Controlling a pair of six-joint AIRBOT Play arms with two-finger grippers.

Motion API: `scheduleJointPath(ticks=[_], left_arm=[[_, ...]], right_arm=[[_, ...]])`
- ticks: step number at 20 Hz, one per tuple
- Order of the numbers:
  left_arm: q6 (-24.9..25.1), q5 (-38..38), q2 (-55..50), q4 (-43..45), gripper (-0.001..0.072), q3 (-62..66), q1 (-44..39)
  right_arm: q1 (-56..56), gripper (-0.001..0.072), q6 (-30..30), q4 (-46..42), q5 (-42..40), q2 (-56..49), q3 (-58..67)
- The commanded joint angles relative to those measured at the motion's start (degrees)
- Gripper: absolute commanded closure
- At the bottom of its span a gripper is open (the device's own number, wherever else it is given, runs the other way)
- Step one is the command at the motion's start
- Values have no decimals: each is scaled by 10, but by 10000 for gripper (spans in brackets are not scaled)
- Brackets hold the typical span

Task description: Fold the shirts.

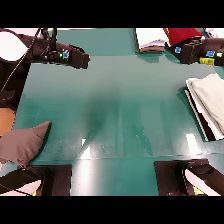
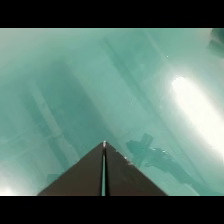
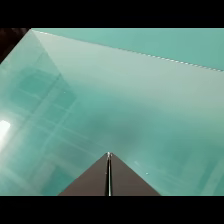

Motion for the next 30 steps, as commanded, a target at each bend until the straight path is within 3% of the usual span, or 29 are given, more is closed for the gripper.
scheduleJointPath(ticks=[1, 11, 14, 16, 19, 24, 25, 26, 27, 28, 30], left_arm=[[0, 0, 0, 0, 681, 0, 0], [0, 0, 0, 0, 682, 0, 0], [-2, 56, 1, 1, 682, 1, 0], [-5, 5, 17, 33, 682, 4, 17], [-4, -134, 75, 94, 682, -21, 96], [-5, -240, 221, 196, 678, -274, 265], [-5, -250, 235, 216, 470, -327, 291], [-6, -254, 236, 229, 76, -379, 318], [-10, -246, 236, 232, 28, -425, 340], [-10, -231, 236, 232, 64, -469, 359], [-12, -189, 236, 232, 66, -534, 376]], right_arm=[[2, 692, 0, 1, -4, 0, 0], [2, 692, 0, 2, -2, 0, 0], [2, 692, 0, 1, -2, 0, 0], [2, 692, 0, 2, -2, 0, 0], [2, 692, 0, 1, 6, 1, 0], [2, 692, 0, 1, 8, 0, 0], [2, 692, 0, 1, 7, 0, 0], [2, 692, 0, 1, 6, 0, 0], [2, 692, 0, 1, 5, 0, 0], [2, 692, 0, 1, 5, 0, 0], [2, 692, 0, 1, 5, -2, 0]])
